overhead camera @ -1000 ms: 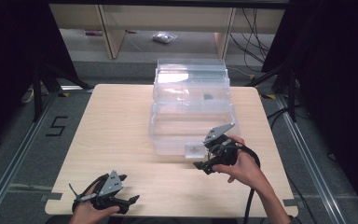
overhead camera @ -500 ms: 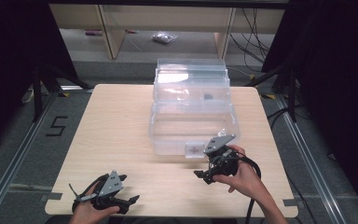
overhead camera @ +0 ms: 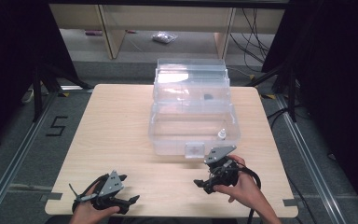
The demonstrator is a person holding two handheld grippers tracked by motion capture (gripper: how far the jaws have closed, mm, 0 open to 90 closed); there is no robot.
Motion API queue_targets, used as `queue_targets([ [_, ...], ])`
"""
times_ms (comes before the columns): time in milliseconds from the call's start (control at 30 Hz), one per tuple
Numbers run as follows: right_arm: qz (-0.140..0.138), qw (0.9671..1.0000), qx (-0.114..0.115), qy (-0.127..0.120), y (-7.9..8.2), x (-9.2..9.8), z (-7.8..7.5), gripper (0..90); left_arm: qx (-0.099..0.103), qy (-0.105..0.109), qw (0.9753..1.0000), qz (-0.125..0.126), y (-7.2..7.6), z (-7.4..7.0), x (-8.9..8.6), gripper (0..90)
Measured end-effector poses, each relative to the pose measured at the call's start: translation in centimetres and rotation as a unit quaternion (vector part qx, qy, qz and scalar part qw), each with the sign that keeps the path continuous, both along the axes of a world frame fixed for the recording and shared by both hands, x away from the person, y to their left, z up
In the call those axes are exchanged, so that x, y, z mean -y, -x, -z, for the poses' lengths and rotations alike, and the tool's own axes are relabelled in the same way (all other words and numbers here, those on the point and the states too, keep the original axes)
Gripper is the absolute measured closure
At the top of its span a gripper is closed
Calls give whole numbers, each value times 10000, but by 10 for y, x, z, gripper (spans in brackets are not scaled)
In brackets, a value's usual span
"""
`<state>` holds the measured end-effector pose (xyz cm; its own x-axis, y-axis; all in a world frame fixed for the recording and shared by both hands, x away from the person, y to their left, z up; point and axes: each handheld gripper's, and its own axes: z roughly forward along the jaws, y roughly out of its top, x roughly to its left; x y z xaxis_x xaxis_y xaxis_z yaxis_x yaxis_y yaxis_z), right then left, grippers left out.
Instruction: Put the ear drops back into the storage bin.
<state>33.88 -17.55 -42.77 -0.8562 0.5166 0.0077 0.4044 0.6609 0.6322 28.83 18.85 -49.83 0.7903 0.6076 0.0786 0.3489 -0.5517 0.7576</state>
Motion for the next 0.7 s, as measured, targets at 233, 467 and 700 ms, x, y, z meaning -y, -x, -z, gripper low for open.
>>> queue_targets([
  [233,-16,10000,-81,37,6,3,9,204,13,15,10000,11,0,0,0,172],
  [467,85,9999,-97,-60,11,11,29,202,-17,35,10000,21,1,0,0,172],
  [700,241,9995,-166,-97,17,18,46,197,38,-4,10000,18,0,0,0,172],
])
